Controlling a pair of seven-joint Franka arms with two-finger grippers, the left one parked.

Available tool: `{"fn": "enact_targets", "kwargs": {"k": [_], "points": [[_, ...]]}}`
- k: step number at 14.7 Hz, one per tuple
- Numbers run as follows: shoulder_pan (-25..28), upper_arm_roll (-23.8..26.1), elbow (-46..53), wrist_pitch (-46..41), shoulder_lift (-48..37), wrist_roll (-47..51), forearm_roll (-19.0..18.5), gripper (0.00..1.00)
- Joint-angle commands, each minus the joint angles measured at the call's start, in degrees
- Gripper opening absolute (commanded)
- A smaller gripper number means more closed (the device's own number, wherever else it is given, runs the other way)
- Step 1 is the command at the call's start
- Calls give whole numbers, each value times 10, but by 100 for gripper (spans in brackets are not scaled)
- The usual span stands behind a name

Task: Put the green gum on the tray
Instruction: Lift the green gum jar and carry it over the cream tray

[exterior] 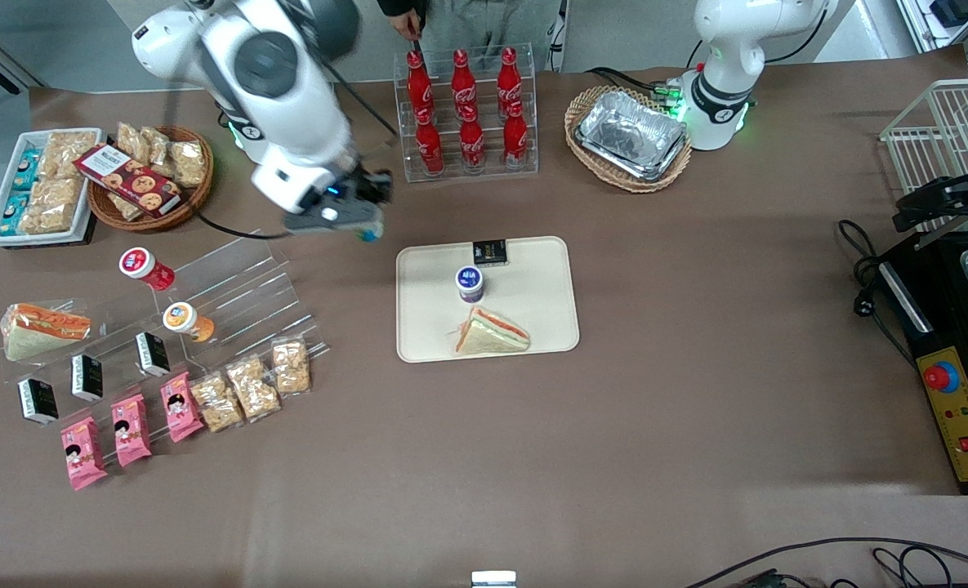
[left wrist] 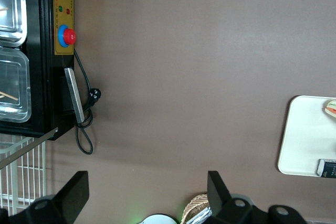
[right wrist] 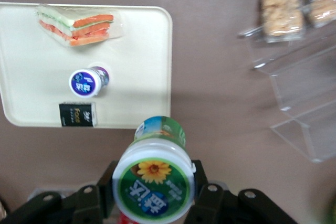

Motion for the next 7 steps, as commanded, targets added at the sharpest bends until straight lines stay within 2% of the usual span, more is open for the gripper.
{"fn": "enact_targets", "kwargs": {"k": [1,7], "points": [[36,-10,-33,108,65,44,2,28],[55,-9,-154,295,98,45,2,28]]}}
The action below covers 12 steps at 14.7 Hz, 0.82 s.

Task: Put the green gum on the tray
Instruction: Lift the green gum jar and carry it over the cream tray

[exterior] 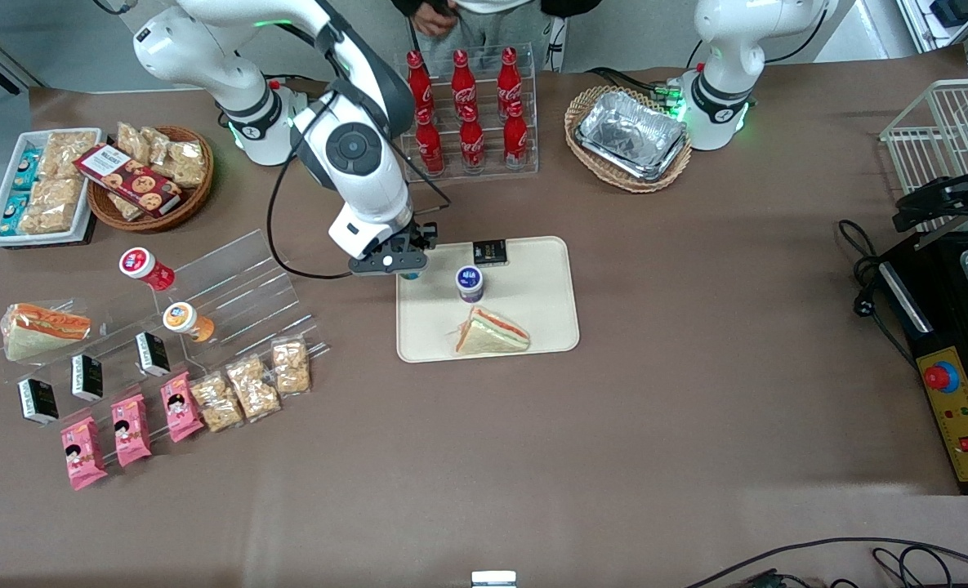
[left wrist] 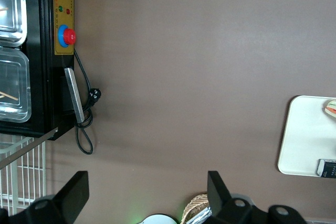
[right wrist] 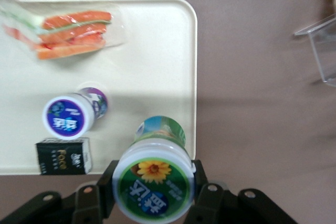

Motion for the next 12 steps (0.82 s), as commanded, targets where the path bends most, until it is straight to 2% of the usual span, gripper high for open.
{"fn": "enact_targets", "kwargs": {"k": [1,5,12], "points": [[22,-7,-59,83,11,6,2,28],[35,-7,-72,122,43,8,2,28],[48,-6,-74,138,65,14,3,30]]}}
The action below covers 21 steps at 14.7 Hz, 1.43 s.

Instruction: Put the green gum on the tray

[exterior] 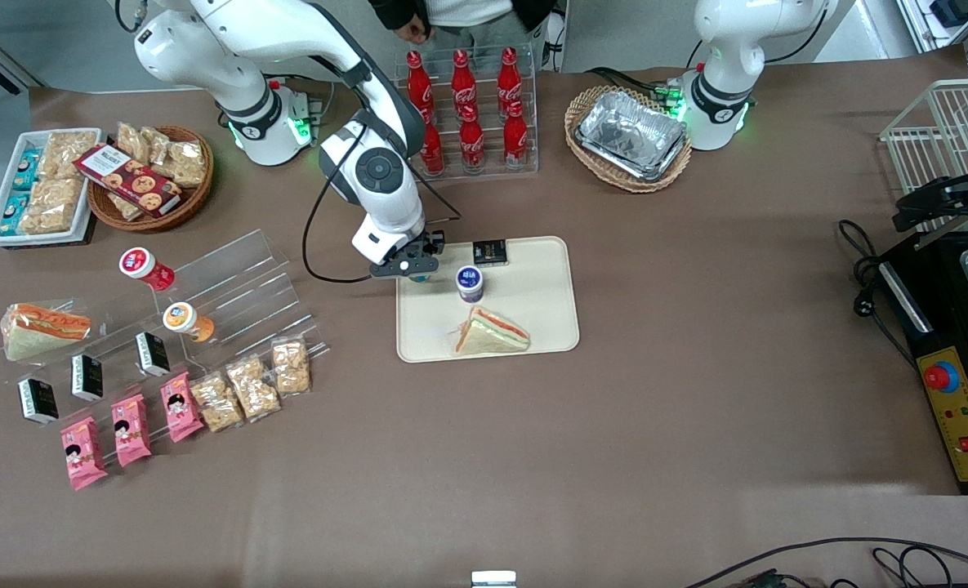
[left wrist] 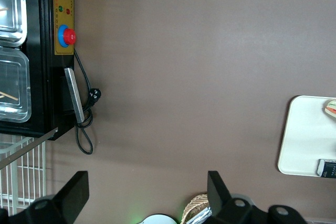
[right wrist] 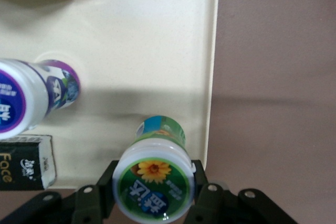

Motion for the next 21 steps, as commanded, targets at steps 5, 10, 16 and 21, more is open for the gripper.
{"fn": "enact_targets", "kwargs": {"k": [5,10,16,21], "points": [[22,-6,-3,34,22,30,5,40],[21,-6,-3,40,28,31,9,98],[-16,-12,5,-37,-64,17,9,99],[-151,-13,93,-291,-182,-109,6,99]]}}
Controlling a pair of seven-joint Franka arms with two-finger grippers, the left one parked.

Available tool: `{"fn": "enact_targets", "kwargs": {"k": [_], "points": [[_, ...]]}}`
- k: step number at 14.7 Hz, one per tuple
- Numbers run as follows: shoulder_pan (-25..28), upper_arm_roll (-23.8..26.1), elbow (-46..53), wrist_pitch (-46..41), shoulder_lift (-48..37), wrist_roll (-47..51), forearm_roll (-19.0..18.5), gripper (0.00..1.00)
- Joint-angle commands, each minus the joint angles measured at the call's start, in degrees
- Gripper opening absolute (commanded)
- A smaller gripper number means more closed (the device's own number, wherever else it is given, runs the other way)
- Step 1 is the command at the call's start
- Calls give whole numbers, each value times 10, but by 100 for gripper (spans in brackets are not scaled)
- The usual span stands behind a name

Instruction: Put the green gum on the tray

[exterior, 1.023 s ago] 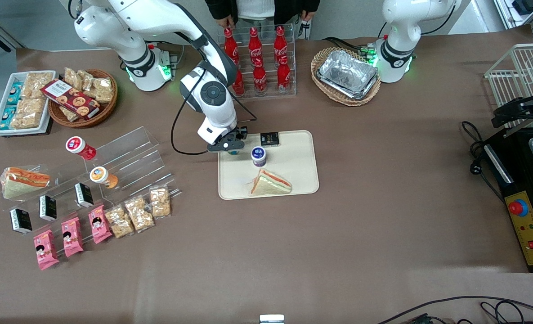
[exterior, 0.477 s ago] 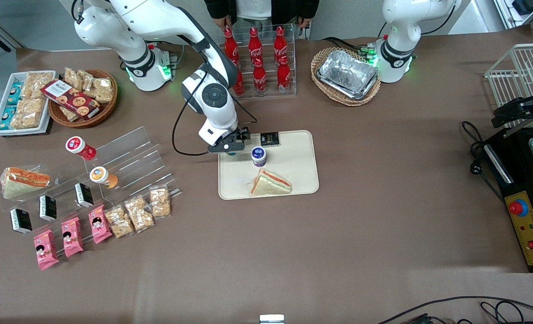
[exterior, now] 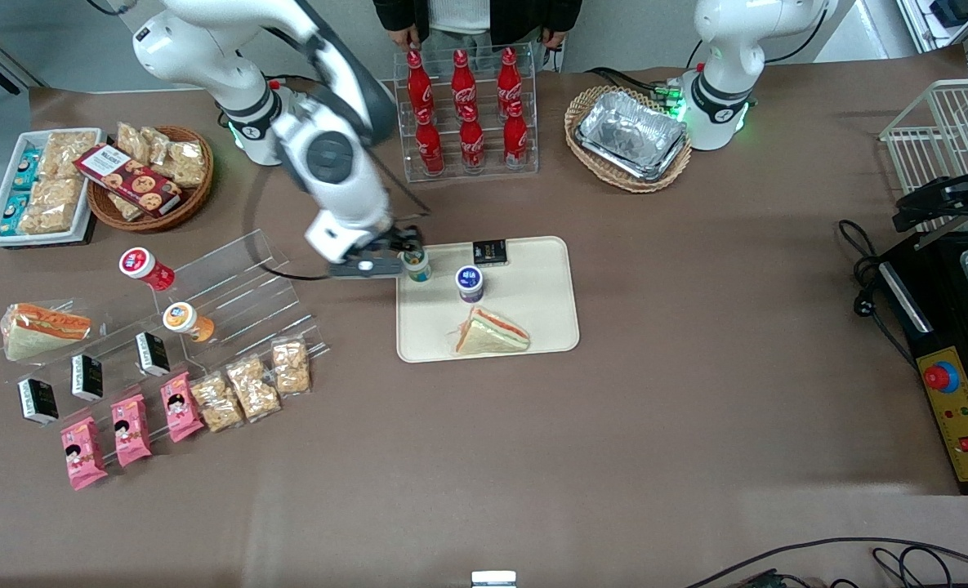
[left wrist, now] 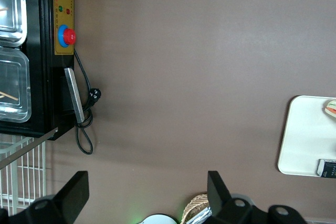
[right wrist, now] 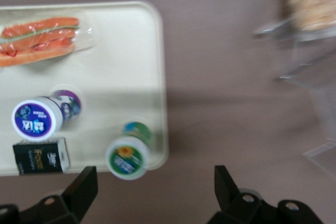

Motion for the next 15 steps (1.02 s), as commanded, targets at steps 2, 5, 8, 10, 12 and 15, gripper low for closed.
{"fn": "enact_targets", "kwargs": {"k": [2,5,8,10,12,15], "points": [[-152,2,92,-173,-79,-140,3,99],[-251,2,169,-229,-77,-218,-6,99],[-299,-2,222,-245,-68,-260,-49,99],[-306,-28,254,-246,-51,-293,-52,99],[-308,-53,287,-246,-31,-337,-47,100],[-308,-80,299,-246,-16,-373,-43,100]]}}
